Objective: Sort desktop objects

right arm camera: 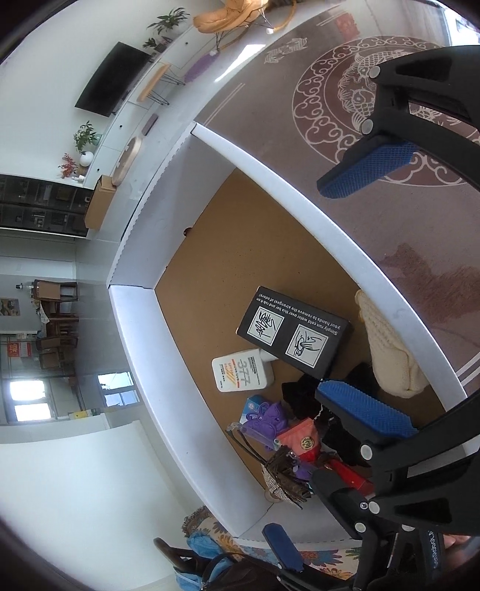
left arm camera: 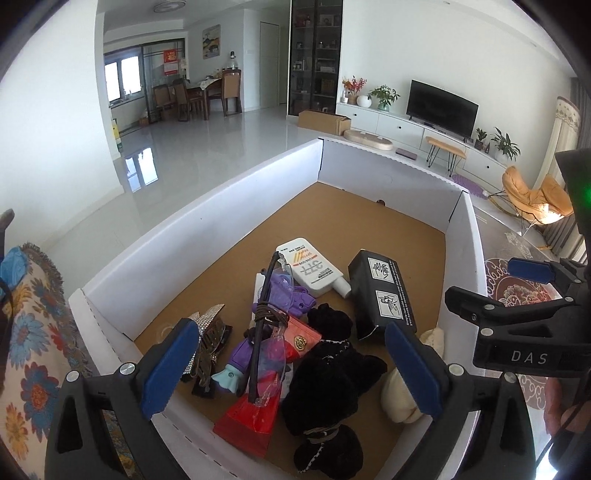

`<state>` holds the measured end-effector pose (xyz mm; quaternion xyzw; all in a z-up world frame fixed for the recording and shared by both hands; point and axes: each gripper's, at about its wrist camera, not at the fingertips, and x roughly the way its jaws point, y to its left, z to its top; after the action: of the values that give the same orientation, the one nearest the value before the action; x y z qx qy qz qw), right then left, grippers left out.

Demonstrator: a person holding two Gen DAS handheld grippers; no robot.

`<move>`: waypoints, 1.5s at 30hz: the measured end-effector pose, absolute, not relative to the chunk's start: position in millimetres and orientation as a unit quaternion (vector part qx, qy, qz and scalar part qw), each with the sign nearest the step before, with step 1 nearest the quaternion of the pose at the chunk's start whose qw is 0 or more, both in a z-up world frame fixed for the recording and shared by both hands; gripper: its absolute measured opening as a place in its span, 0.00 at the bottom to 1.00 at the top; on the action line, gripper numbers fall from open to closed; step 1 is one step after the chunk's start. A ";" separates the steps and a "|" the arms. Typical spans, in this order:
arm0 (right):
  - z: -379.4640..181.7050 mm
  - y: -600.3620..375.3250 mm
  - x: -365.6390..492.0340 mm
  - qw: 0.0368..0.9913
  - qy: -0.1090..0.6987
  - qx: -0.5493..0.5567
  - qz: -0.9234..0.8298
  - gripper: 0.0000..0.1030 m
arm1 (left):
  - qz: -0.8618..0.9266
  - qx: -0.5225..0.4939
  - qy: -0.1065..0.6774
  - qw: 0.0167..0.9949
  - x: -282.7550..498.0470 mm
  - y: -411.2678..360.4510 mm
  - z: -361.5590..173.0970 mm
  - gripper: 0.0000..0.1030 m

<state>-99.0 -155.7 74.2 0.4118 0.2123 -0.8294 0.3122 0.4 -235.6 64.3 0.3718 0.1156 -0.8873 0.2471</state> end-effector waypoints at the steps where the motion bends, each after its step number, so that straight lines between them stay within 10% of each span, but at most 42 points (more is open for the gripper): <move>1: 73.6 -156.0 -99.0 0.296 0.220 0.410 -0.834 0.97 | -0.885 0.374 0.114 0.254 0.2 -235.5 63.9 1.00; 11: 87.1 -124.8 -109.0 0.347 0.112 0.411 -0.836 0.97 | -0.858 0.391 0.116 0.313 3.5 -234.3 63.4 1.00; 45: 113.3 -149.1 -101.6 0.392 0.142 0.428 -0.802 1.00 | -0.860 0.386 0.128 0.309 13.5 -228.3 91.4 1.00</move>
<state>-101.6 -149.1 113.3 0.4275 0.1424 -0.8019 0.3923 13.5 -228.3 91.4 0.3861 0.1280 -0.8596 0.3093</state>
